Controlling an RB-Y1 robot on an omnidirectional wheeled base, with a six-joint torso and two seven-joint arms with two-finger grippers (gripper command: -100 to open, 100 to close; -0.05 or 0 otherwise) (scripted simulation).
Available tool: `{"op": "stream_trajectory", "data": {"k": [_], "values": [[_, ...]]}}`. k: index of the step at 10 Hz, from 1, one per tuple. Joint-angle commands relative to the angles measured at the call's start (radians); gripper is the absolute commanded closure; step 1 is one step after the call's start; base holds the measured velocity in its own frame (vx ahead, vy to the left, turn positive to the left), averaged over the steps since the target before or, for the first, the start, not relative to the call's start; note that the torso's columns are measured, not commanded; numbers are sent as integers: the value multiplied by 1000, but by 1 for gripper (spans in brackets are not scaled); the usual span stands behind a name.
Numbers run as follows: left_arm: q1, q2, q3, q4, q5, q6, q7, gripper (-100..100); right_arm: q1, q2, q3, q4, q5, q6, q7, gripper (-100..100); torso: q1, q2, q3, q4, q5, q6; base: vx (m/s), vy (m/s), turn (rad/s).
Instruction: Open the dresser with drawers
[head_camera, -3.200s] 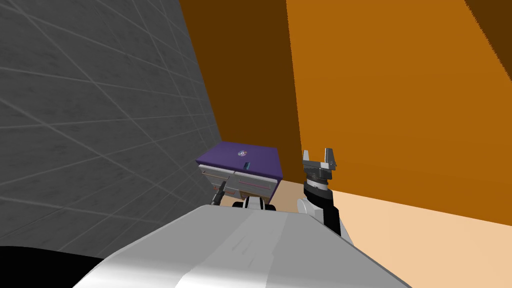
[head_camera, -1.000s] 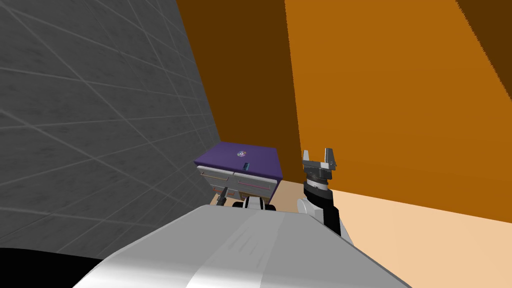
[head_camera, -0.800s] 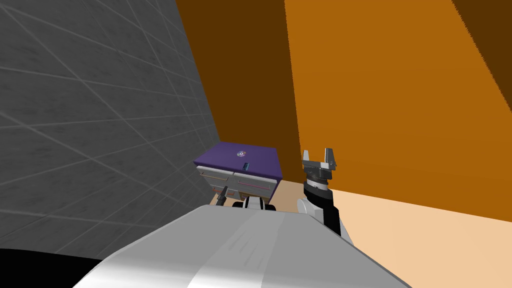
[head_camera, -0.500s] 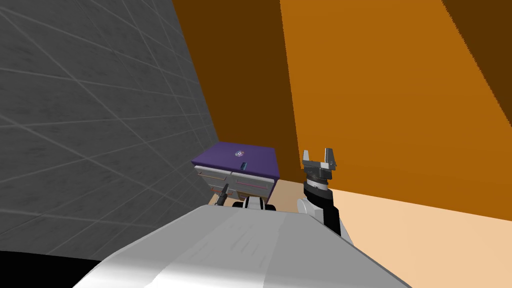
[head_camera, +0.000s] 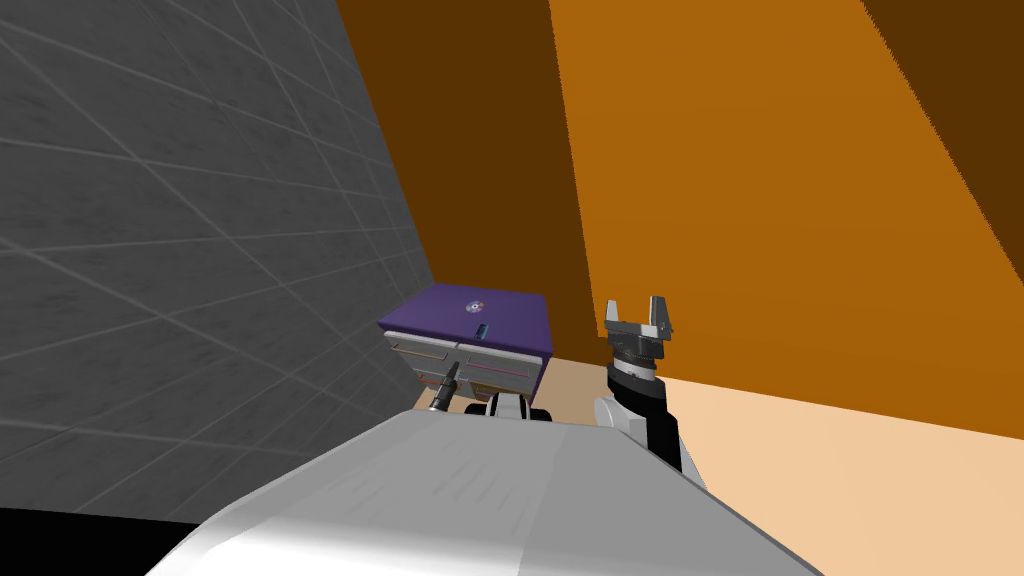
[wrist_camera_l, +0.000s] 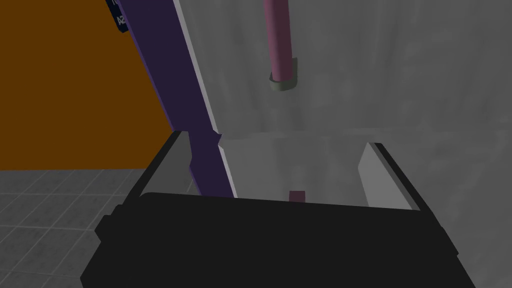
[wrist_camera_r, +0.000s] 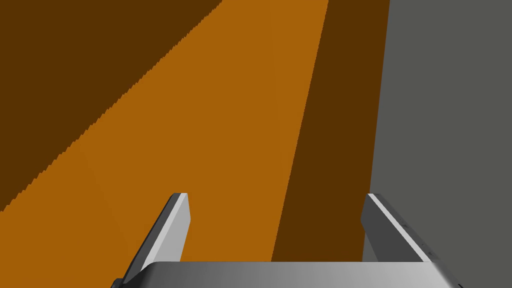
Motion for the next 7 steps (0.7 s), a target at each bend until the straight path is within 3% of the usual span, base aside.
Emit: {"op": "stream_trajectory", "data": {"k": [1, 2, 3, 6, 7], "values": [[-14, -54, -3, -1, 5, 31, 9, -100, 0, 0, 0, 0, 0, 0, 0, 0, 0, 0, 0, 0, 0, 0, -7, -37, -4], [-15, -66, -4, -1, 5, 34, 10, -100, 0, 0, 0, 0, 0, 0, 0, 0, 0, 0, 0, 0, 0, 0, -5, -23, -2], [-19, -55, -2, 4, 5, 32, 10, -100, 0, 0, 0, 0, 0, 0, 0, 0, 1, 0, 0, 0, 0, 0, -1, -9, -1], [-56, -50, 2, -18, 11, 88, 18, -100, 0, 0, 0, 0, 0, 0, 0, 0, 0, 0, 0, 0, 0, 0, 2, -14, -1], [-54, -50, 2, -9, 10, 75, 16, -100, 0, 0, 0, 0, 0, 0, 0, 0, 0, 0, 0, 0, 0, 0, 3, -7, -1]]}}
